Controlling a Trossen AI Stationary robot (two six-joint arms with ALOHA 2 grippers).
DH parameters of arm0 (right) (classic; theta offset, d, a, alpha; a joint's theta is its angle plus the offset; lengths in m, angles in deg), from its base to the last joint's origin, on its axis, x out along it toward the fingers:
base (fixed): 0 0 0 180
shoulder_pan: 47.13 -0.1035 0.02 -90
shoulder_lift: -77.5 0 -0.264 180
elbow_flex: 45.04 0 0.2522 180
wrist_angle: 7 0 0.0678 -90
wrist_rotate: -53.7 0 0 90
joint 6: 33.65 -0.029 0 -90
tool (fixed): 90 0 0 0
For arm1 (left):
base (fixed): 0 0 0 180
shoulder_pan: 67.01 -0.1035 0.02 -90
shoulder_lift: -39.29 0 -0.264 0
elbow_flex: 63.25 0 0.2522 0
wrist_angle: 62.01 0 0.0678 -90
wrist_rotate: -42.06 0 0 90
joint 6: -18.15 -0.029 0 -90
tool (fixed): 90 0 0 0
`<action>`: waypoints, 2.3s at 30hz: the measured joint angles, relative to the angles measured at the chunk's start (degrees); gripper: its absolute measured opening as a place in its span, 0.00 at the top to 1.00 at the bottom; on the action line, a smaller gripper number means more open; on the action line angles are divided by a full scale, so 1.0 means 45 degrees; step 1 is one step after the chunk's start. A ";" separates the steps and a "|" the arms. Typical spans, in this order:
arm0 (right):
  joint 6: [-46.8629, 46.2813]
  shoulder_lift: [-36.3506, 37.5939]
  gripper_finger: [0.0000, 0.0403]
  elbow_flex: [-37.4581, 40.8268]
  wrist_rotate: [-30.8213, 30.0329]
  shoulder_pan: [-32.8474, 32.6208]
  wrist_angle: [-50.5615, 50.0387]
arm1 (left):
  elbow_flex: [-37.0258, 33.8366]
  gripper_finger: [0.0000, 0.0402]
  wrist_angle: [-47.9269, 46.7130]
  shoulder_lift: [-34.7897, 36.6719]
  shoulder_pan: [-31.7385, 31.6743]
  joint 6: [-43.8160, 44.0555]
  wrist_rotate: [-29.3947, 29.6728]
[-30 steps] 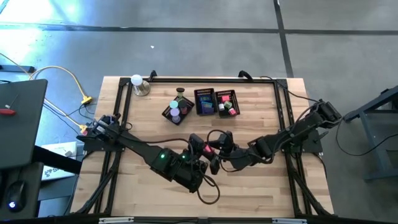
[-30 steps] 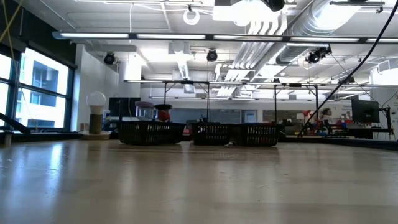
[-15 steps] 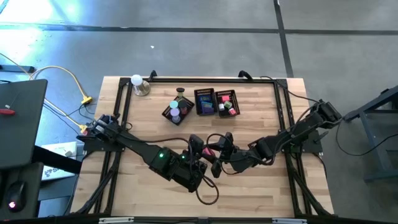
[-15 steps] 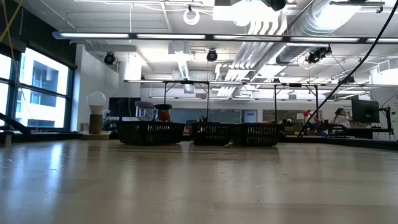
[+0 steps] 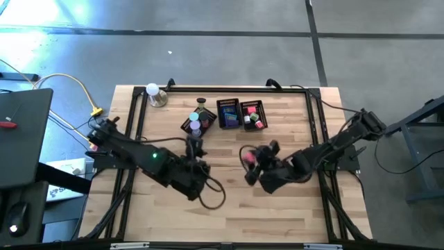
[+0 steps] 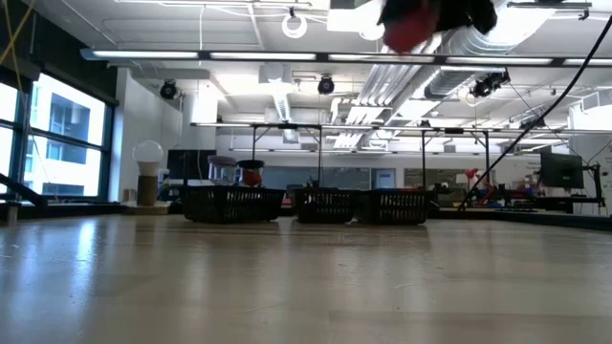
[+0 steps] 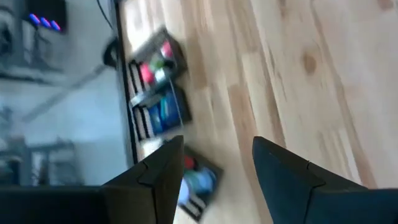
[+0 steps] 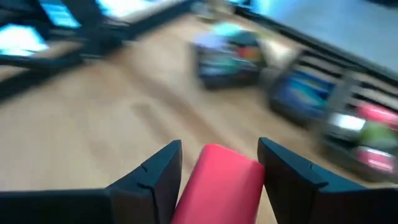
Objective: Pick & Place Office items
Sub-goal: Put the pink charger adapter into the right black bin, then return to Home Position
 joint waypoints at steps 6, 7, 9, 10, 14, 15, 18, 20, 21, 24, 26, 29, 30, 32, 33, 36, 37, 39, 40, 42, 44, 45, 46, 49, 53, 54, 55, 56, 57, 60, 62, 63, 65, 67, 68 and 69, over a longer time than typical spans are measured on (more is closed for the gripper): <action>-0.2531 -0.0257 0.55 0.0000 -0.0594 0.1861 -0.4313 | -0.0010 0.54 -0.1529 0.0894 0.0191 0.1192 -0.1219; -0.2498 -0.0382 0.55 0.0005 -0.0663 0.2219 -0.4561 | -0.0012 0.54 -0.1630 0.1096 0.0254 0.1234 -0.1305; -0.2127 -0.0629 0.55 0.0154 -0.0607 0.2976 -0.4552 | -0.0015 0.54 -0.1796 0.1451 0.0391 0.1160 -0.1423; -0.1751 -0.0724 0.55 0.0278 -0.0537 0.3410 -0.4214 | -0.0015 0.54 -0.1889 0.1631 0.0490 0.1120 -0.1421; 0.0098 -0.0809 0.55 0.1175 0.0132 0.5338 -0.2336 | -0.0024 0.54 -0.2048 0.2192 0.0870 0.1238 -0.1410; 0.0580 -0.0810 0.55 0.1451 0.0363 0.5812 -0.1524 | -0.0024 0.54 -0.2088 0.2252 0.0943 0.1335 -0.1409; 0.1957 -0.0810 0.55 0.2207 0.1215 0.7153 0.0600 | -0.0039 0.54 -0.2321 0.2317 0.1107 0.1788 -0.1407; 0.2563 -0.0810 0.55 0.2588 0.1931 0.7994 0.1627 | -0.0057 0.54 -0.2510 0.2322 0.1177 0.2030 -0.1406; 0.2774 -0.0810 0.55 0.2764 0.2367 0.8397 0.2214 | -0.0154 0.54 -0.2473 0.2336 0.1225 0.2063 -0.1397; 0.3546 -0.1072 0.55 0.3257 0.3255 0.9195 0.3998 | -0.0477 0.54 -0.2460 0.2367 0.1342 0.2017 -0.1392; 0.3810 -0.1361 0.55 0.3410 0.3486 0.9574 0.4398 | -0.0724 0.54 -0.2509 0.2406 0.1437 0.2040 -0.1393; 0.3918 -0.1920 0.55 0.3405 0.4232 1.0063 0.4679 | -0.1230 0.54 -0.2469 0.2523 0.1442 0.2179 -0.1329; 0.4043 -0.2095 0.55 0.3412 0.4369 1.0173 0.4746 | -0.1465 0.54 -0.2467 0.2568 0.1437 0.2275 -0.1319; 0.4308 -0.2443 0.52 0.3413 0.4504 1.0306 0.5102 | -0.1994 0.54 -0.2472 0.2765 0.1417 0.2368 -0.1286; 0.4374 -0.2526 0.49 0.3410 0.4523 1.0312 0.5201 | -0.2240 0.54 -0.2472 0.2887 0.1417 0.2465 -0.1286; 0.4579 -0.2622 0.40 0.3405 0.4522 1.0280 0.5443 | -0.2928 0.54 -0.2478 0.3344 0.1417 0.2885 -0.1286; 0.4583 -0.2622 0.37 0.3405 0.4510 1.0280 0.5469 | -0.3129 0.54 -0.2475 0.3506 0.1421 0.3042 -0.1269; 0.4589 -0.2619 0.32 0.3405 0.4478 1.0297 0.5535 | -0.3531 0.54 -0.2472 0.3892 0.1422 0.3278 -0.1224; 0.4607 -0.2582 0.30 0.3405 0.4468 1.0299 0.5542 | -0.3697 0.54 -0.2465 0.4085 0.1422 0.3395 -0.1209; 0.4886 -0.2425 0.27 0.3405 0.4515 1.0294 0.5491 | -0.3999 0.54 -0.2461 0.4493 0.1417 0.3682 -0.1072; 0.5095 -0.2060 0.26 0.3405 0.4581 1.0276 0.5483 | -0.4329 0.54 -0.2457 0.4924 0.1417 0.3813 -0.0989; 0.5237 -0.1878 0.25 0.3405 0.4734 1.0250 0.5470 | -0.4481 0.54 -0.2453 0.5144 0.1420 0.3840 -0.0987; 0.5461 -0.1646 0.25 0.3405 0.4920 1.0197 0.5470 | -0.4653 0.54 -0.2421 0.5419 0.1417 0.3882 -0.0971; 0.6086 -0.0751 0.25 0.3405 0.5497 1.0060 0.5048 | -0.5126 0.54 -0.1887 0.6617 0.1429 0.4756 -0.0014; 0.6258 0.0394 0.24 0.3371 0.6389 0.9695 0.3961 | -0.5878 0.54 -0.1148 0.8686 0.1482 0.5784 0.0715; 0.6145 0.0578 0.24 0.3371 0.6749 0.9582 0.3603 | -0.6171 0.54 -0.0833 0.9238 0.1533 0.5915 0.0696; 0.5893 0.0740 0.24 0.3371 0.7285 0.9490 0.3170 | -0.6532 0.54 -0.0529 0.9762 0.1595 0.5957 0.0653; 0.5679 0.0872 0.24 0.3371 0.7868 0.9416 0.2636 | -0.6968 0.54 -0.0159 1.0306 0.1648 0.5963 0.0546; 0.5526 0.0937 0.25 0.3375 0.8454 0.9299 0.2032 | -0.7438 0.54 0.0333 1.0816 0.1712 0.5960 0.0456; 0.5169 0.0941 0.30 0.3417 1.0025 0.8795 0.0645 | -0.9029 0.54 0.1782 1.2242 0.1887 0.5956 0.0324; 0.5152 0.0933 0.38 0.3595 1.0992 0.8381 -0.0003 | -1.0137 0.54 0.2731 1.3084 0.1980 0.5955 0.0303; 0.5135 0.0933 0.42 0.3693 1.1262 0.8154 -0.0137 | -1.0640 0.54 0.3082 1.3422 0.2003 0.5957 0.0290; 0.4988 0.0933 0.54 0.3963 1.1793 0.7673 -0.0130 | -1.1680 0.54 0.3815 1.4082 0.2045 0.5955 0.0268; 0.4830 0.0933 0.67 0.4175 1.2066 0.7160 -0.0188 | -1.2603 0.54 0.4606 1.4627 0.2067 0.5997 0.0214; 0.4786 0.0933 0.74 0.4224 1.2084 0.6873 -0.0205 | -1.3028 0.54 0.4999 1.4859 0.2063 0.6007 0.0189; 0.4793 0.0933 0.81 0.4265 1.2083 0.6574 -0.0203 | -1.3395 0.54 0.5353 1.5070 0.2063 0.6011 0.0124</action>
